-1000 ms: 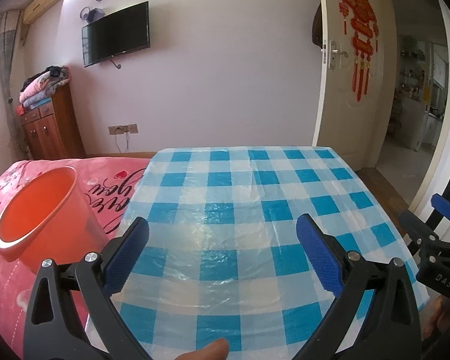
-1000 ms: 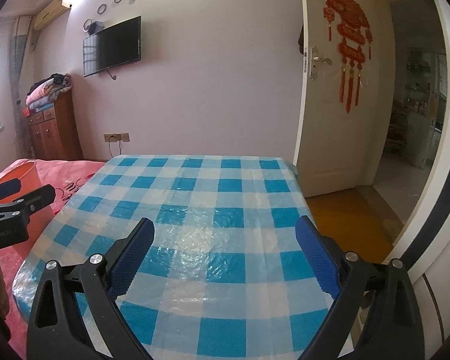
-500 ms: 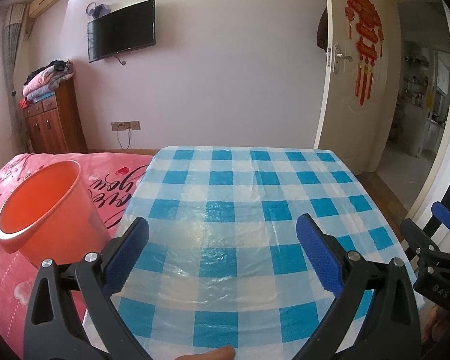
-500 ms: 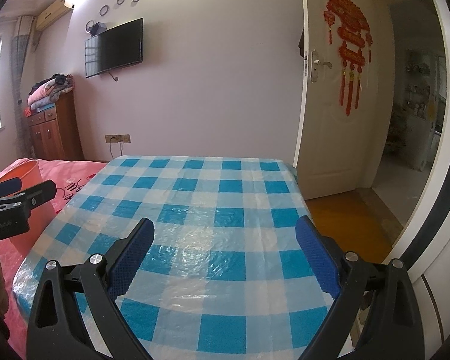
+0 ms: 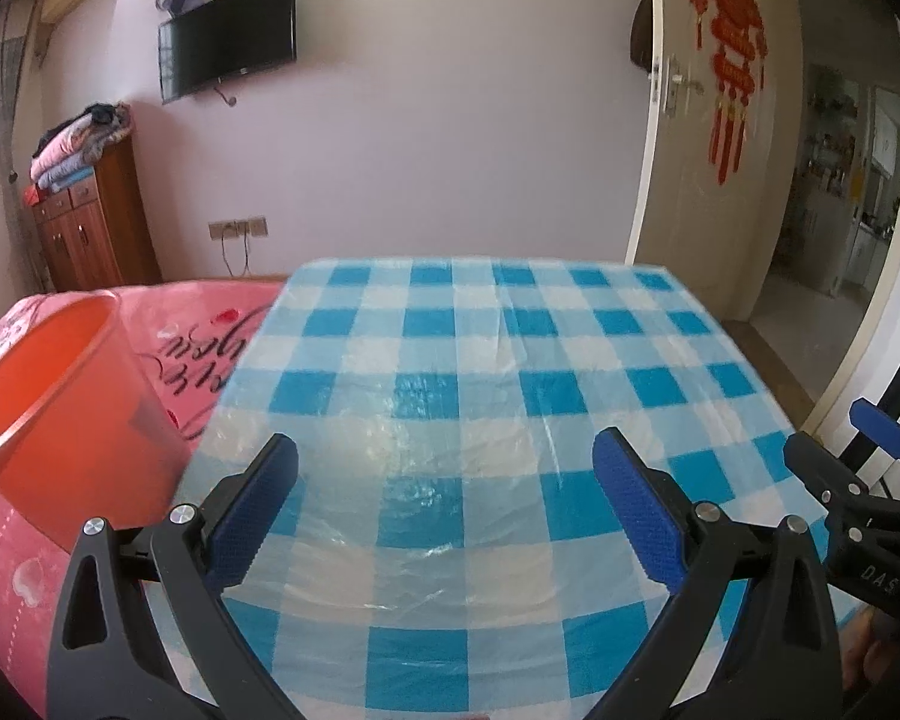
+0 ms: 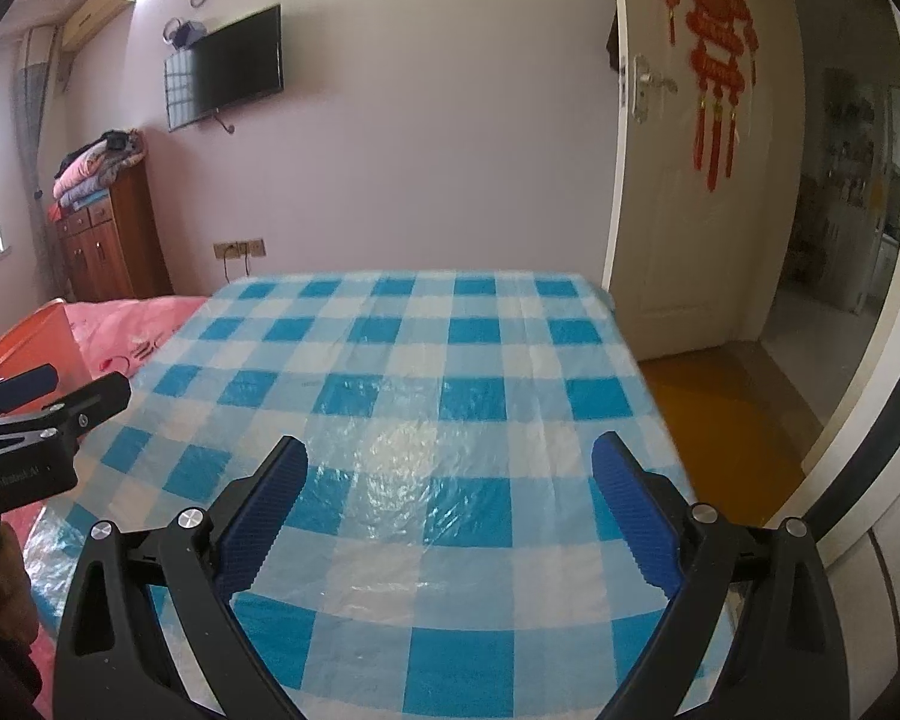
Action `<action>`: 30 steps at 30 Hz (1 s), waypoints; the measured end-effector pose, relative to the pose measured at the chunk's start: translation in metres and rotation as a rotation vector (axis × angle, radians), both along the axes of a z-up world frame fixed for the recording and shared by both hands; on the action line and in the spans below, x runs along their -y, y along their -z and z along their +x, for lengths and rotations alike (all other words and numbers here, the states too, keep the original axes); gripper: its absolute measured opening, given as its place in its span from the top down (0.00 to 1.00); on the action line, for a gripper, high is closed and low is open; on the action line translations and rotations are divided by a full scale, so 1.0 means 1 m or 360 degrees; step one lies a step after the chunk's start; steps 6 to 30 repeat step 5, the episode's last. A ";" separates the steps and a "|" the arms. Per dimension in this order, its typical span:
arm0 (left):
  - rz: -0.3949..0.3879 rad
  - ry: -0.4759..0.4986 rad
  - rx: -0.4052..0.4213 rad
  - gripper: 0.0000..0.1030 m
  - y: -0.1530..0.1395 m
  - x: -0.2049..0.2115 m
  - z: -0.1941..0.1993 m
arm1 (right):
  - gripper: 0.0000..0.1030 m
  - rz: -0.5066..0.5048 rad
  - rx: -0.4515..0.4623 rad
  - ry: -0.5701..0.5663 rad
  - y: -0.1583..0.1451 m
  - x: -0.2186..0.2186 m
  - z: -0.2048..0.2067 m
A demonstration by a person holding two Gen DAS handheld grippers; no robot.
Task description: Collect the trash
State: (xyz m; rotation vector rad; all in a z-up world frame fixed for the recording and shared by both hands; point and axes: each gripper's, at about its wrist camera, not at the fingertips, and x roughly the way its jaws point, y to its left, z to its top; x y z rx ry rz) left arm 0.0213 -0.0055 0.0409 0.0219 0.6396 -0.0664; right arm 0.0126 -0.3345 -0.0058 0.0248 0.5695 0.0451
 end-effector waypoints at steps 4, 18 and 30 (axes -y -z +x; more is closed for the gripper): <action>-0.0006 -0.0030 -0.0090 0.04 0.023 0.004 0.019 | 0.08 0.0036 -0.0143 -0.0021 0.026 0.000 0.025; -0.0007 -0.0043 -0.0118 0.04 0.030 0.006 0.025 | 0.08 0.0051 -0.0179 -0.0028 0.033 0.000 0.032; -0.0007 -0.0043 -0.0118 0.04 0.030 0.006 0.025 | 0.08 0.0051 -0.0179 -0.0028 0.033 0.000 0.032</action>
